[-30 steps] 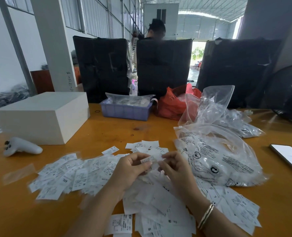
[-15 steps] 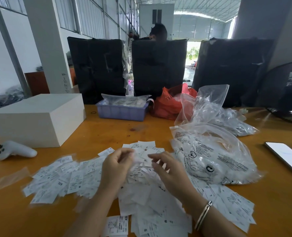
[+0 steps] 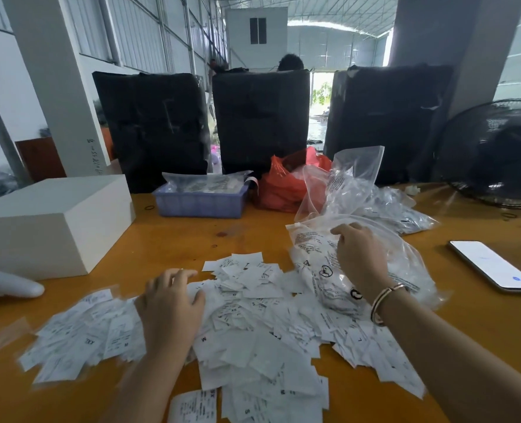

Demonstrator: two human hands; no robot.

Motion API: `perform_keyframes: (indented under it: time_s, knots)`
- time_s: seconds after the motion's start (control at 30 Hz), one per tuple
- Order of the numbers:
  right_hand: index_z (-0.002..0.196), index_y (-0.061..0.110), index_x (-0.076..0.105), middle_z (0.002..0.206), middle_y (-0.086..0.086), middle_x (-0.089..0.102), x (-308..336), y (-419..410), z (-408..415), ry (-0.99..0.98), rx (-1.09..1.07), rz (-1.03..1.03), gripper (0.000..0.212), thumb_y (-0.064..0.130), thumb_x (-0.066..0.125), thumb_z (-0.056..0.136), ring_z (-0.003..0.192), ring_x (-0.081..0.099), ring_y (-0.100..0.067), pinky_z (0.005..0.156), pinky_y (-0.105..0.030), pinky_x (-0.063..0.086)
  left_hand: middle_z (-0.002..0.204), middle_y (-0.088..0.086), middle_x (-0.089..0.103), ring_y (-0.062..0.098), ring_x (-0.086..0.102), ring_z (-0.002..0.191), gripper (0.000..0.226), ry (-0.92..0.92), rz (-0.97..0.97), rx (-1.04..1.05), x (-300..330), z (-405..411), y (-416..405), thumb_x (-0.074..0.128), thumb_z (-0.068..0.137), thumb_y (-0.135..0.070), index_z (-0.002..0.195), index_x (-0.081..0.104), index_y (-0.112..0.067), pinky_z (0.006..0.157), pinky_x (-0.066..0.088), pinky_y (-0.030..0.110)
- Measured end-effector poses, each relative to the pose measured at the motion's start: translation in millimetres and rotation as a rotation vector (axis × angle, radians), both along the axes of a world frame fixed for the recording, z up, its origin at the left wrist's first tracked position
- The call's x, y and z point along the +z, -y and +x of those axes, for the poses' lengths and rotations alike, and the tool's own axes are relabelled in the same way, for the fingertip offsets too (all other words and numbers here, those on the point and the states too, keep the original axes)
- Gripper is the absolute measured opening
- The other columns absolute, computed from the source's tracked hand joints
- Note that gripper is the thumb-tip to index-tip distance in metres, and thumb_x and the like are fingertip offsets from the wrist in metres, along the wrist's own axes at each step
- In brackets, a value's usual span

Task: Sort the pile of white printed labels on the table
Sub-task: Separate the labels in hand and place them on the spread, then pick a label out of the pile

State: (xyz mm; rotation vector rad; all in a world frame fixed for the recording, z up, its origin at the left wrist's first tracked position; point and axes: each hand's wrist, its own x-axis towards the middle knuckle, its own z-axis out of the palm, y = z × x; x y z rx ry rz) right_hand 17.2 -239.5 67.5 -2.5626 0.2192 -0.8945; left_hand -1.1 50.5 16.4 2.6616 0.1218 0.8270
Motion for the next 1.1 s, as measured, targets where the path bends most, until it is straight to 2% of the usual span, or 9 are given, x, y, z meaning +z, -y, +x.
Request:
perform_keyframes:
  time_s: [0.1, 0.23, 0.33, 0.5, 0.6, 0.73, 0.87, 1.0, 1.1]
  knots:
    - [0.091, 0.004, 0.066, 0.098, -0.011, 0.066, -1.4, 15.3, 9.0, -0.303, -0.091, -0.211, 0.018, 0.016, 0.052, 0.092, 0.085, 0.062, -0.026, 0.069, -0.033, 0.051, 0.112, 0.002, 0.064, 0.027, 0.053, 0.105, 0.028, 0.045, 0.03, -0.037, -2.1, 0.7, 4.2, 0.07, 0.082, -0.029, 0.109, 0.068, -0.02, 0.083, 0.039, 0.04]
    - [0.079, 0.011, 0.055, 0.088, -0.006, 0.06, -13.6, 13.7, 12.5, -0.549, -0.036, -0.235, 0.027, 0.034, 0.05, 0.093, 0.078, 0.056, -0.023, 0.069, -0.031, 0.048, 0.109, -0.001, 0.065, 0.024, 0.054, 0.105, 0.024, 0.036, 0.056, -0.076, -3.5, 0.4, 8.1, 0.067, 0.084, -0.028, 0.107, 0.069, -0.021, 0.085, 0.038, 0.039]
    - [0.081, 0.013, 0.058, 0.092, -0.005, 0.063, -19.9, 8.1, 12.8, -0.478, -0.052, -0.241, 0.021, 0.027, 0.047, 0.093, 0.085, 0.059, -0.024, 0.077, -0.034, 0.046, 0.109, -0.002, 0.065, 0.023, 0.054, 0.106, 0.022, 0.026, 0.048, -0.087, -3.9, 0.9, 8.5, 0.065, 0.085, -0.028, 0.106, 0.069, -0.022, 0.086, 0.038, 0.039]
    - [0.082, 0.016, 0.057, 0.082, 0.001, 0.058, -25.6, 9.5, 7.9, -0.309, -0.083, -0.097, 0.011, 0.022, 0.052, 0.09, 0.077, 0.053, -0.022, 0.078, -0.035, 0.041, 0.103, -0.001, 0.066, 0.025, 0.056, 0.102, 0.019, 0.046, 0.041, -0.115, -4.4, 0.0, 9.6, 0.071, 0.082, -0.022, 0.101, 0.07, -0.022, 0.083, 0.04, 0.041]
    - [0.079, 0.018, 0.057, 0.075, 0.003, 0.052, -24.3, 12.8, 6.9, -0.314, -0.09, -0.088, 0.016, 0.026, 0.051, 0.091, 0.073, 0.047, -0.019, 0.085, -0.036, 0.04, 0.099, -0.002, 0.067, 0.026, 0.057, 0.1, 0.018, 0.059, 0.042, -0.129, -4.8, -0.6, 9.8, 0.072, 0.08, -0.02, 0.097, 0.071, -0.023, 0.08, 0.041, 0.041]
    - [0.064, 0.018, 0.056, 0.067, 0.001, 0.056, -18.0, 13.7, 5.2, -0.335, -0.125, -0.211, 0.027, 0.015, 0.045, 0.089, 0.065, 0.049, -0.02, 0.087, -0.037, 0.037, 0.098, -0.001, 0.068, 0.027, 0.058, 0.098, 0.017, 0.072, 0.045, -0.141, -5.3, -1.3, 9.5, 0.074, 0.078, -0.018, 0.094, 0.071, -0.023, 0.079, 0.041, 0.041]
    - [0.064, 0.02, 0.061, 0.078, 0.005, 0.06, -17.1, 16.0, 2.7, -0.161, -0.119, -0.241, 0.029, 0.019, 0.048, 0.09, 0.073, 0.056, -0.018, 0.079, -0.034, 0.034, 0.099, -0.001, 0.069, 0.027, 0.058, 0.101, 0.016, 0.076, 0.032, -0.144, -5.1, -1.3, 9.8, 0.073, 0.079, -0.017, 0.094, 0.072, -0.023, 0.08, 0.041, 0.041]
    - [0.091, 0.024, 0.074, 0.103, 0.005, 0.066, -11.1, 7.7, 4.3, -0.039, -0.086, -0.221, 0.027, 0.03, 0.048, 0.094, 0.101, 0.056, -0.021, 0.087, -0.036, 0.035, 0.104, -0.001, 0.068, 0.025, 0.056, 0.106, 0.016, 0.061, 0.004, -0.155, -3.7, -2.1, 10.4, 0.069, 0.083, -0.019, 0.099, 0.071, -0.022, 0.086, 0.04, 0.041]
    - [0.091, 0.021, 0.074, 0.105, 0.004, 0.067, -3.4, -0.4, 5.7, -0.034, -0.081, -0.237, 0.028, 0.029, 0.047, 0.095, 0.098, 0.054, -0.02, 0.086, -0.036, 0.035, 0.107, -0.003, 0.067, 0.023, 0.054, 0.109, 0.017, 0.042, -0.011, -0.165, -1.4, -4.4, 10.4, 0.067, 0.085, -0.021, 0.101, 0.07, -0.023, 0.088, 0.039, 0.039]
